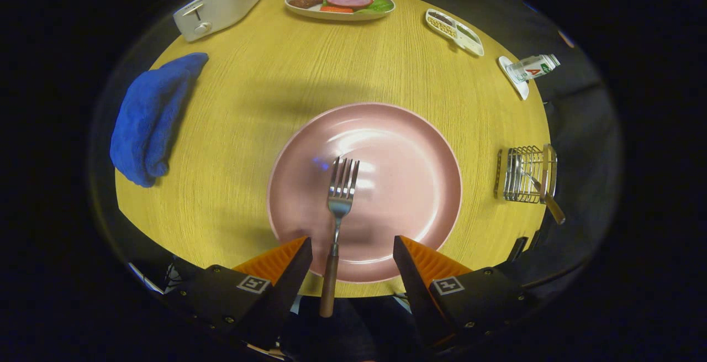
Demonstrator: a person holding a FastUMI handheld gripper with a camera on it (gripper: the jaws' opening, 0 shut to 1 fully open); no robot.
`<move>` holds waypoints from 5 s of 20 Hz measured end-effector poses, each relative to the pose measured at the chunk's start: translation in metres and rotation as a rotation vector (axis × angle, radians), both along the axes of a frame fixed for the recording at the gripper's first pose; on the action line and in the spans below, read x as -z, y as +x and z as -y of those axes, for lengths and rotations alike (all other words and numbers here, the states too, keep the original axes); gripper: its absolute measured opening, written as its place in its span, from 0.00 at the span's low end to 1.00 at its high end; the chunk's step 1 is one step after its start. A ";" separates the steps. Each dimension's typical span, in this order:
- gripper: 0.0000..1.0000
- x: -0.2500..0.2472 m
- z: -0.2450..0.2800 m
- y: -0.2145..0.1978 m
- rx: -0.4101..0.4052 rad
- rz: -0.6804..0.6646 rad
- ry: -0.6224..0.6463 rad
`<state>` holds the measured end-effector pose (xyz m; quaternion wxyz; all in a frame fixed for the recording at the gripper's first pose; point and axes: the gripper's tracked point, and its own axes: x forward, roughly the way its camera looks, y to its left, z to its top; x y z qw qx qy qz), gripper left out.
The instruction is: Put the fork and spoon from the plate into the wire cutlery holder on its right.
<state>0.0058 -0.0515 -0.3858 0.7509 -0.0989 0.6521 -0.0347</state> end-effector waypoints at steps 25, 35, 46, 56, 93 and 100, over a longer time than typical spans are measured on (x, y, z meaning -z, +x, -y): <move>0.01 0.009 -0.005 0.015 0.070 0.022 0.118; 0.01 -0.043 0.047 0.038 0.138 0.072 0.032; 0.01 -0.130 0.181 0.038 0.311 0.086 -0.167; 0.01 -0.134 0.285 0.016 0.417 -0.041 -0.212; 0.73 -0.130 0.287 0.049 0.371 -0.036 -0.100; 0.73 -0.160 0.266 0.041 0.359 0.018 -0.155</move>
